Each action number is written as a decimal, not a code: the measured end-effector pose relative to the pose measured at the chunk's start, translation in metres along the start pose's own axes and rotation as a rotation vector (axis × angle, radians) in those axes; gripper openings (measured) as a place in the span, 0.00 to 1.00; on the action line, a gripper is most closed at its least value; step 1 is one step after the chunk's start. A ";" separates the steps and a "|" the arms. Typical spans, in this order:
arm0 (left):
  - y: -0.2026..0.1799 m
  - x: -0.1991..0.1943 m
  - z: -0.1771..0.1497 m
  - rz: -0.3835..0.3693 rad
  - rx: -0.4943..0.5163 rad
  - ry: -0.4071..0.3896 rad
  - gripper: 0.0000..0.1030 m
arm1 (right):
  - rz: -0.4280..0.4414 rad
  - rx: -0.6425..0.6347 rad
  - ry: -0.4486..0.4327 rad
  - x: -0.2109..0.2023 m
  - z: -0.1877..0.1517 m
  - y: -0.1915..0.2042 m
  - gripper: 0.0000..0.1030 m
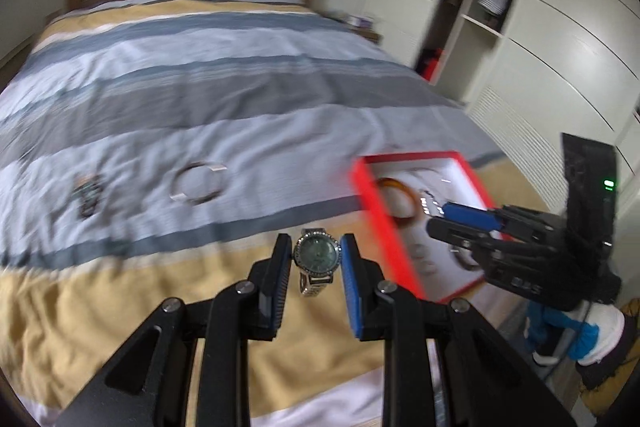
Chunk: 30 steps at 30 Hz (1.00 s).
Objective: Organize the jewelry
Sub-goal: 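Carry the watch and twisted bangle with both grippers over the red box, then lower both items into the box and open both grippers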
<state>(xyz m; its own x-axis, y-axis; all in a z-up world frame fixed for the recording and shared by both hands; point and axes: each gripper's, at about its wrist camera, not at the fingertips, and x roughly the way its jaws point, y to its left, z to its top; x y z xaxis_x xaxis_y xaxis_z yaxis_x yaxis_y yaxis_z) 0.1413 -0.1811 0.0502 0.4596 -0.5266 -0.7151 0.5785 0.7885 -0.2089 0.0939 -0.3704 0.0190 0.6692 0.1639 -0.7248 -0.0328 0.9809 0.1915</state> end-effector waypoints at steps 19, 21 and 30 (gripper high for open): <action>-0.133 0.134 0.001 -0.150 0.218 0.205 0.22 | -0.138 -0.007 0.131 0.043 -0.012 -0.116 0.31; -0.133 0.142 0.001 -0.141 0.216 0.210 0.22 | -0.136 -0.020 0.141 0.049 -0.009 -0.118 0.31; -0.117 0.170 -0.006 -0.106 0.178 0.254 0.23 | -0.134 -0.053 0.159 0.064 -0.007 -0.122 0.32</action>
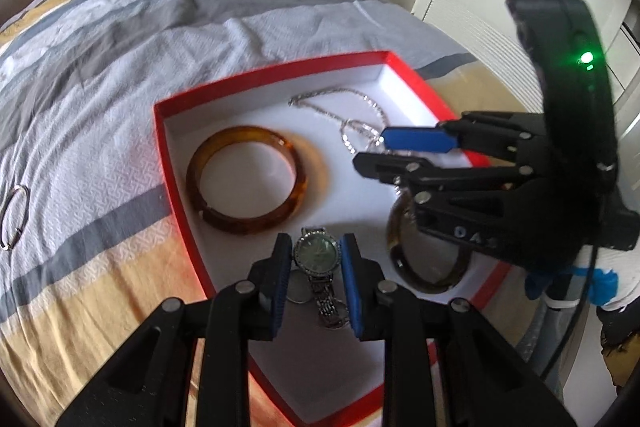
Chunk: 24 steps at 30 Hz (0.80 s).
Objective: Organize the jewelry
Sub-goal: 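Lower both items into the box and open both grippers, then withdraw both grippers from the box back over the bed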
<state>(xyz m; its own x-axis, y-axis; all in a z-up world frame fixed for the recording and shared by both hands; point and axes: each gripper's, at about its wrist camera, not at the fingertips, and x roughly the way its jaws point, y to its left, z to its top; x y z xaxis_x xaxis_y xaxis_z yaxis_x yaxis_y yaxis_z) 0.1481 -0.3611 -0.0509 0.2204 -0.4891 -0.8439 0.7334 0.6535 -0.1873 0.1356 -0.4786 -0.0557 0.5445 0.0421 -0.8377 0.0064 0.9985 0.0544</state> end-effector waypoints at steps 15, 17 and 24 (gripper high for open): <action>0.001 0.006 0.000 0.025 0.002 0.016 0.24 | -0.002 -0.023 0.009 -0.001 -0.001 0.001 0.32; 0.001 0.006 0.001 0.024 -0.001 0.020 0.24 | -0.008 -0.026 0.011 -0.002 -0.003 0.002 0.32; -0.001 0.005 0.000 0.026 -0.002 0.032 0.25 | -0.023 0.005 0.013 -0.011 -0.007 -0.006 0.33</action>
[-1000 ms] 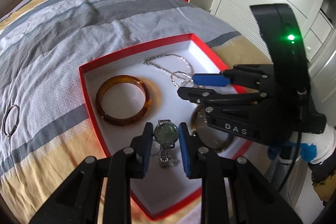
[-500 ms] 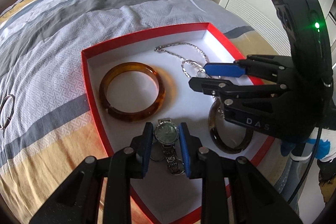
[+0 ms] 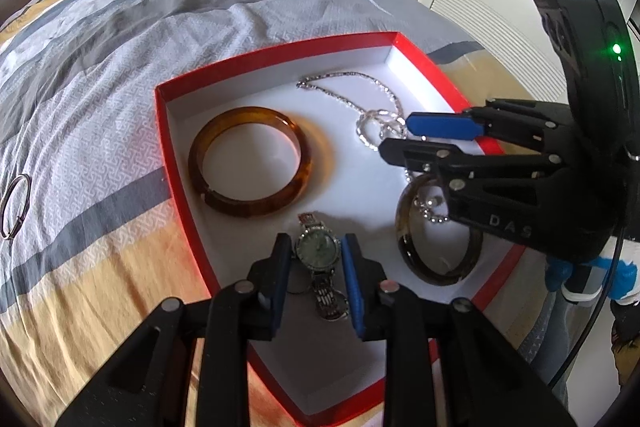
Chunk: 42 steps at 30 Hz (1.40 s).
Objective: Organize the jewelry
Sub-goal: 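Withdraw both grippers from the box back over the bed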
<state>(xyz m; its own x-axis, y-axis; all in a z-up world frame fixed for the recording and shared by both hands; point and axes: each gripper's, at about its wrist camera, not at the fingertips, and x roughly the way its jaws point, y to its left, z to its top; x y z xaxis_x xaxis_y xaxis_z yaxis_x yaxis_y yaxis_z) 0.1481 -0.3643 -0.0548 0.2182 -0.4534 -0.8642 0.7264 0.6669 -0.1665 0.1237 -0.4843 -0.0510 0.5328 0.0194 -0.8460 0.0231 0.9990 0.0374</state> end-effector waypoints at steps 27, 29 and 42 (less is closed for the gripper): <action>-0.004 -0.126 -0.063 0.047 -0.016 -0.115 0.33 | -0.032 0.157 -0.130 -0.130 -0.058 0.013 0.37; 0.000 -0.138 -0.073 0.055 -0.028 -0.122 0.33 | -0.029 0.168 -0.138 -0.140 -0.066 0.020 0.37; 0.036 -0.215 -0.143 0.157 -0.161 -0.201 0.34 | -0.003 0.213 -0.156 -0.180 -0.106 0.071 0.37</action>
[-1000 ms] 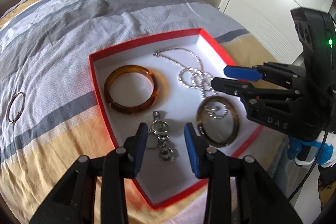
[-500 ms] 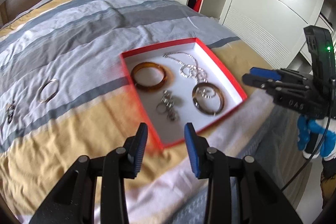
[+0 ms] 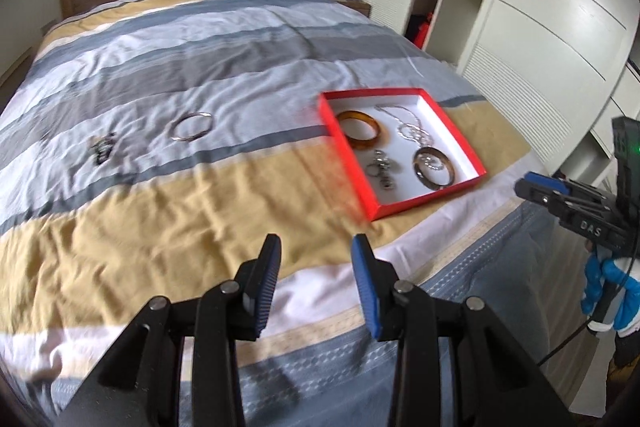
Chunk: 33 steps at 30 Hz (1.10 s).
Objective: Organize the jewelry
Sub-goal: 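Withdraw both grippers from the box back over the bed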
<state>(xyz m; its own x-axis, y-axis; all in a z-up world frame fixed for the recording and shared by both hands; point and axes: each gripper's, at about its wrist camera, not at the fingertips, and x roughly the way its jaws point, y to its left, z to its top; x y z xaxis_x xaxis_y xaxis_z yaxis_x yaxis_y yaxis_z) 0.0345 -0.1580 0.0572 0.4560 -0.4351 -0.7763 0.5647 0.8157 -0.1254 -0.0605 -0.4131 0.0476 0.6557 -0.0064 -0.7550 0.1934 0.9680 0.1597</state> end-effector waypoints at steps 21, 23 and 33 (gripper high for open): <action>0.093 -0.082 -0.059 0.120 -0.233 -0.121 0.35 | 0.052 -0.151 -0.034 -0.048 -0.006 0.095 0.42; 0.100 -0.085 -0.064 0.129 -0.252 -0.124 0.35 | 0.056 -0.164 -0.034 -0.050 -0.005 0.102 0.43; 0.137 -0.081 -0.090 0.184 -0.326 -0.099 0.49 | 0.083 -0.230 -0.004 -0.040 -0.001 0.135 0.46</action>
<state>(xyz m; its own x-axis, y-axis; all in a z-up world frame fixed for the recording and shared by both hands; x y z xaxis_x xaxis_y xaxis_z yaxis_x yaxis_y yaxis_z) 0.0131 0.0231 0.0477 0.6024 -0.2921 -0.7428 0.2268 0.9549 -0.1916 -0.0612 -0.2815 0.0983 0.6652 0.0749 -0.7429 -0.0319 0.9969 0.0721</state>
